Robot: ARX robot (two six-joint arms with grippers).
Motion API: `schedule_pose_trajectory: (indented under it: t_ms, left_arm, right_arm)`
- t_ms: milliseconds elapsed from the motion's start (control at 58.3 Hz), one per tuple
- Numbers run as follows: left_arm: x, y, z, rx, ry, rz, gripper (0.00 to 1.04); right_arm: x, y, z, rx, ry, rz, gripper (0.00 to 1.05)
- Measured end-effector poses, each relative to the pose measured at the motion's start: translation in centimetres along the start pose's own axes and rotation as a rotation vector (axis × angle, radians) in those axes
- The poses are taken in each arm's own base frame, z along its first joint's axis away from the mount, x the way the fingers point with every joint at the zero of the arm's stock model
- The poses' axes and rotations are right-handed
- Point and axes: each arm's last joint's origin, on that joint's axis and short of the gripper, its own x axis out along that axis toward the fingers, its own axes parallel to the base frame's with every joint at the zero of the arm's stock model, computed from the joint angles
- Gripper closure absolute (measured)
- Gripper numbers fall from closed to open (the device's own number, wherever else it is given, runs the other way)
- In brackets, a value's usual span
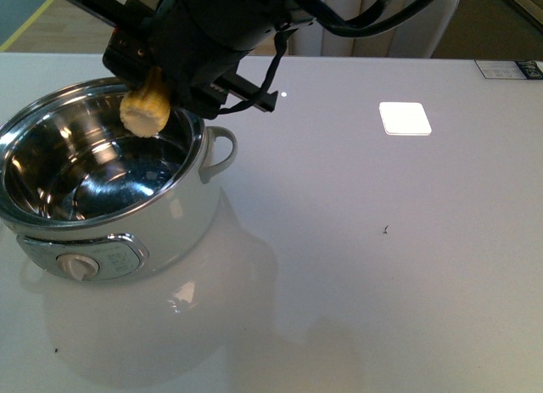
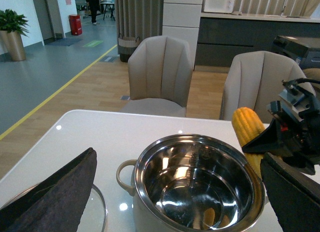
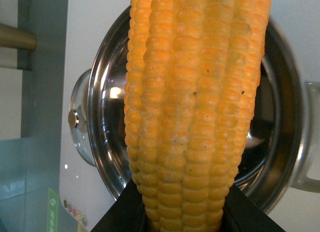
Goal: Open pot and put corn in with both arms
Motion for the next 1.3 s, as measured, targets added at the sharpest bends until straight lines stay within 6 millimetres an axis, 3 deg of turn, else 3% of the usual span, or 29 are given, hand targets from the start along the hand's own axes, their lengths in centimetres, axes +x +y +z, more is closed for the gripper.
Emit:
schedule_pose_trajectory:
  t_ms: [395,618,961,1098,1304]
  left_arm:
    - [0.0,0.0,0.0,0.0,0.0,0.0,0.07]
    - [0.0,0.0,0.0,0.0,0.0,0.0,0.07]
    - [0.0,0.0,0.0,0.0,0.0,0.0,0.07]
    - [0.0,0.0,0.0,0.0,0.0,0.0,0.07]
    - [0.0,0.0,0.0,0.0,0.0,0.0,0.07]
  right_arm:
    - [3.0,0.3,-2.5,0.027,0.165,-0.011,0.85]
    - [3.9,0.2,-2.5,0.026,0.183,-0.031,0.85]
    - [4.0,0.4,-2.1,0.032,0.16,-0.007,0.29]
    - [3.3,-0.4,-2.0,0.064,0.139,-0.01,0.08]
    - [-0.3,-2.1,-0.4,0.089,0.053,-0.015,0.09]
